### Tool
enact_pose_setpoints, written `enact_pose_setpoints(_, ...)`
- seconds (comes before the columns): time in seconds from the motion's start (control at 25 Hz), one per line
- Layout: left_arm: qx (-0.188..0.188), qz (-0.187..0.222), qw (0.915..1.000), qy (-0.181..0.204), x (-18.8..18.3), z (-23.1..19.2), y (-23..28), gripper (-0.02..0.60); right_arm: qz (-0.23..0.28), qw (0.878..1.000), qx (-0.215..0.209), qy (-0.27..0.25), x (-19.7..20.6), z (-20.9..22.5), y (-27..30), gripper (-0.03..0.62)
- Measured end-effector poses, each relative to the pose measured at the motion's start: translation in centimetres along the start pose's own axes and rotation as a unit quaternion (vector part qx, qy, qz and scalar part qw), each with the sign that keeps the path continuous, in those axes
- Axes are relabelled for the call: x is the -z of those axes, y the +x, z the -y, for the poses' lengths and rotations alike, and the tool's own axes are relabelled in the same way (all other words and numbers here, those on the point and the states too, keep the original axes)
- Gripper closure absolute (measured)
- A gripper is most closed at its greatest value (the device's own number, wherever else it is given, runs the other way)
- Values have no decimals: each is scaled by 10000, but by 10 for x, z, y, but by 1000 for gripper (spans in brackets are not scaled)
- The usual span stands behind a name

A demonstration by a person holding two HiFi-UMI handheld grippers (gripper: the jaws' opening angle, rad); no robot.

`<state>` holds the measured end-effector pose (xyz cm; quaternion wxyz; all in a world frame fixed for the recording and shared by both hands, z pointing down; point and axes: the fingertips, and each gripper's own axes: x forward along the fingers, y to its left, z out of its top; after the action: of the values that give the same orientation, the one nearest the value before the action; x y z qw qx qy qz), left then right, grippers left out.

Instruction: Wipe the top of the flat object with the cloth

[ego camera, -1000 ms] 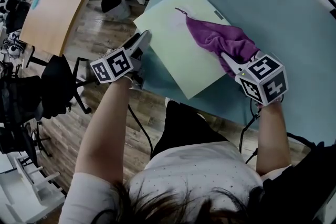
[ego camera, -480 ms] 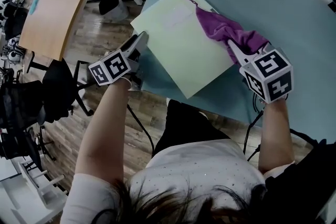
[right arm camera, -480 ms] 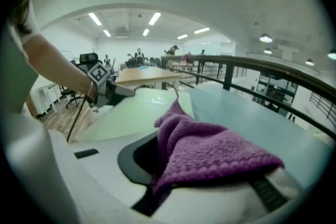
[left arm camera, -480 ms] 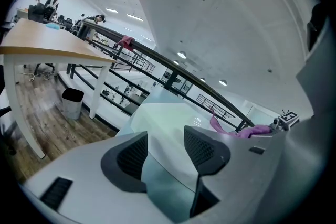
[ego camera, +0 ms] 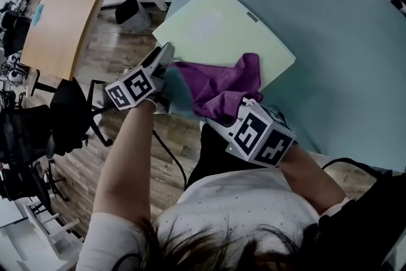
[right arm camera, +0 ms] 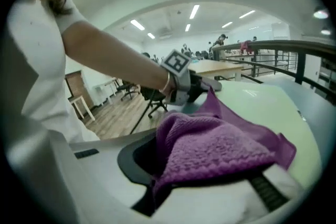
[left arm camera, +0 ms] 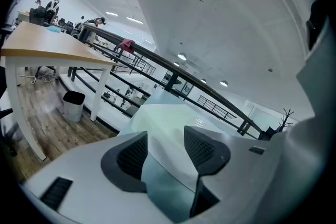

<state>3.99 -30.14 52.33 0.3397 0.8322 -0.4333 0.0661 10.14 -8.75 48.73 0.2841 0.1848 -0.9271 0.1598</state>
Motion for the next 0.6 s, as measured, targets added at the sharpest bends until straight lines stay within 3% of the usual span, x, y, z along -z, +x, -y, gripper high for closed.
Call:
enact_pose_setpoints(0.08,19,-10,10000,10,0,1,-1,367,-161,9998,141,-9,15,7,-6,569)
enact_pose_setpoints(0.6,70,3,9999,80,7,3,-1,367,79,9890,1004,1085,51,82,-64,569)
